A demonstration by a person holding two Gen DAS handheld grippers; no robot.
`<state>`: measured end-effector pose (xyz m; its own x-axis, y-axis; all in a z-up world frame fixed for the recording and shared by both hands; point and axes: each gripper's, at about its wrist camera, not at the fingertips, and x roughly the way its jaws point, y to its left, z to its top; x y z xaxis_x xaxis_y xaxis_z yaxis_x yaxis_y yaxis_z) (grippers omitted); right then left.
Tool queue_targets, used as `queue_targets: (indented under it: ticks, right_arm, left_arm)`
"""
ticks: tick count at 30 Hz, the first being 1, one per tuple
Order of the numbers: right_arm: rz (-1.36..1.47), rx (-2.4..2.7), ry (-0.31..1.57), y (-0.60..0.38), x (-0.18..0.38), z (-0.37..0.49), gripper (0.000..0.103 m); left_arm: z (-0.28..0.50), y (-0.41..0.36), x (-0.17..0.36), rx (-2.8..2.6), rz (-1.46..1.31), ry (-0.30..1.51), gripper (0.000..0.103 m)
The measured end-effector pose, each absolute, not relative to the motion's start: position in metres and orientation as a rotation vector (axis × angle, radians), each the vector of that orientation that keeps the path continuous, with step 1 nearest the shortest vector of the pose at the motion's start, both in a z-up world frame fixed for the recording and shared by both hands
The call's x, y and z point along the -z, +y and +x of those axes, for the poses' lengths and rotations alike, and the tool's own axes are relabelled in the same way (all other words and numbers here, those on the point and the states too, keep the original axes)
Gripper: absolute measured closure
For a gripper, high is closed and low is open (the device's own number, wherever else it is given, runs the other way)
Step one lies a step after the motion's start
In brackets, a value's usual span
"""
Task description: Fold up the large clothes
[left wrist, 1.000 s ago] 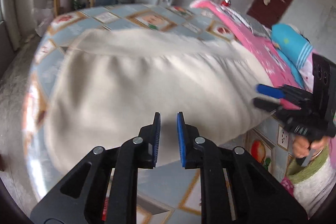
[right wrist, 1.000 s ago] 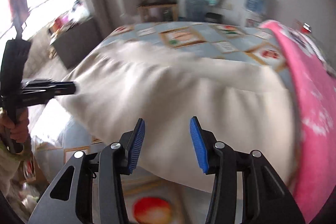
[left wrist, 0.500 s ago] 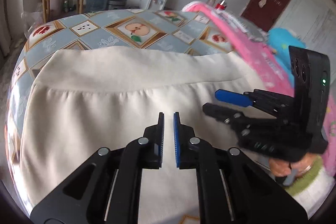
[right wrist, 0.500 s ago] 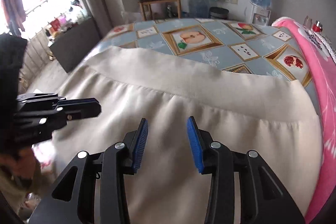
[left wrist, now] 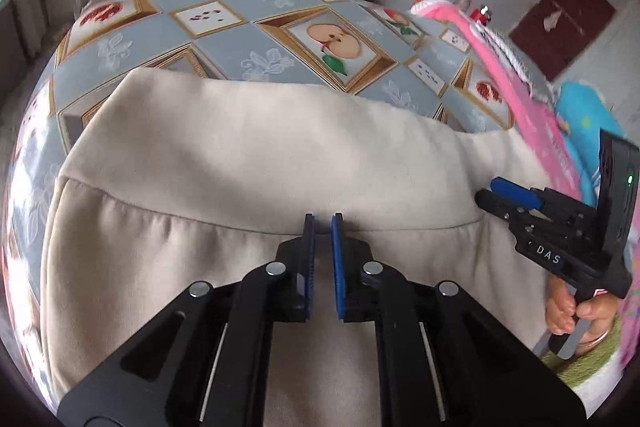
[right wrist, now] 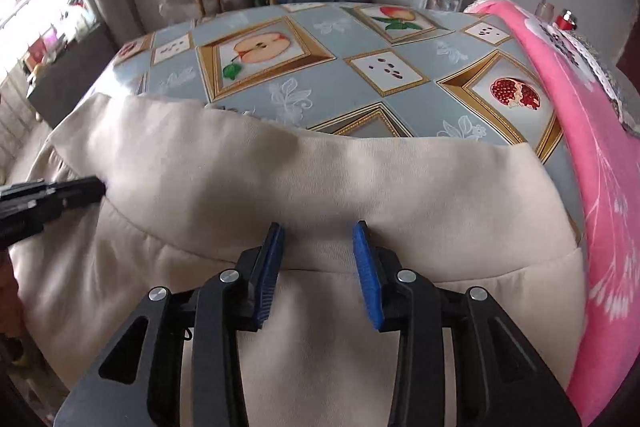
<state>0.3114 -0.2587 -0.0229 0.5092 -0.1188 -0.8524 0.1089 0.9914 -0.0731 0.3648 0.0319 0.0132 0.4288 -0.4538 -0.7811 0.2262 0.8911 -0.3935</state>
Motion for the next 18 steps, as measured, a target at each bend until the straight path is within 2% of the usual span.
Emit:
queue_targets:
  ticks: [4, 8, 11, 14, 18]
  right_arm:
    - [0.035, 0.241, 0.961, -0.299, -0.001, 0.271, 0.068]
    - [0.141, 0.363, 1.052, -0.358, 0.034, 0.244, 0.068]
    - [0.124, 0.356, 1.011, -0.354, 0.029, 0.235, 0.068]
    - [0.155, 0.296, 0.943, -0.337, 0.002, 0.208, 0.068]
    - [0.116, 0.237, 0.900, -0.303, -0.002, 0.156, 0.066]
  left_arm:
    - [0.337, 0.081, -0.045, 0.370, -0.217, 0.975, 0.094]
    - [0.325, 0.126, -0.021, 0.261, -0.226, 1.023, 0.094]
    - [0.311, 0.143, -0.021, 0.275, -0.310, 1.004, 0.094]
    - [0.281, 0.137, -0.044, 0.318, -0.258, 0.932, 0.094]
    - [0.228, 0.123, -0.048, 0.363, -0.160, 0.900, 0.085]
